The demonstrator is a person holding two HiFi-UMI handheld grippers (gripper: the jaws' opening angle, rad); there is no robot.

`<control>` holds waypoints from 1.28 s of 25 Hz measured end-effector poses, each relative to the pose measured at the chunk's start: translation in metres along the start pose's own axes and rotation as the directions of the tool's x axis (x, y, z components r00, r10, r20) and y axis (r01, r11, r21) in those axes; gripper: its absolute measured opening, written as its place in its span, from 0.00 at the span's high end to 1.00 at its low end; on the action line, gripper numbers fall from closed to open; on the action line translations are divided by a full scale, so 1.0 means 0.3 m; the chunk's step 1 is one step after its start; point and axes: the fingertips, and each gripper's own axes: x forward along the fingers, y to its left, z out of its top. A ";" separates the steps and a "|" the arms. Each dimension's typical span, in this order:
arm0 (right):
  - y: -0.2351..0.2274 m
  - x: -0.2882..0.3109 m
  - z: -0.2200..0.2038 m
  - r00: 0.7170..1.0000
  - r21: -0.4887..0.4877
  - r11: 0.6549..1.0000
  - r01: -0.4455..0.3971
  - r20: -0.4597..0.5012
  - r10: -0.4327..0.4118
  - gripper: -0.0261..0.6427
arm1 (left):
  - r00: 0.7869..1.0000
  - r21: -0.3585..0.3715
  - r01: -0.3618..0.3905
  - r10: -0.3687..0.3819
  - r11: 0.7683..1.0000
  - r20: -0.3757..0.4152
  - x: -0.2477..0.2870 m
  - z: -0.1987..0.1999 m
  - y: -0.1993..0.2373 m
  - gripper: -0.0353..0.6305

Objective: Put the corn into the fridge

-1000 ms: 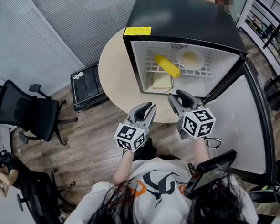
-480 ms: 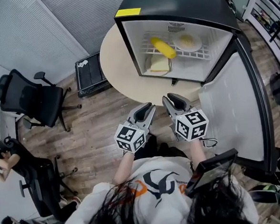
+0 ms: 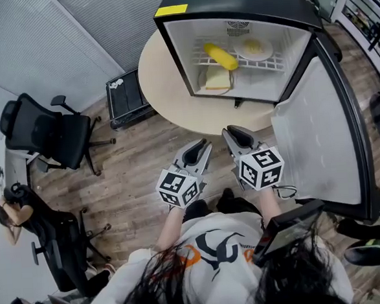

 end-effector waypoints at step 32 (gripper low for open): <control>0.615 -0.172 -0.323 0.999 0.141 0.990 0.022 0.026 -0.026 0.89 | 0.999 -0.018 0.040 -0.040 0.999 0.031 -0.695 -0.175 -0.053 0.83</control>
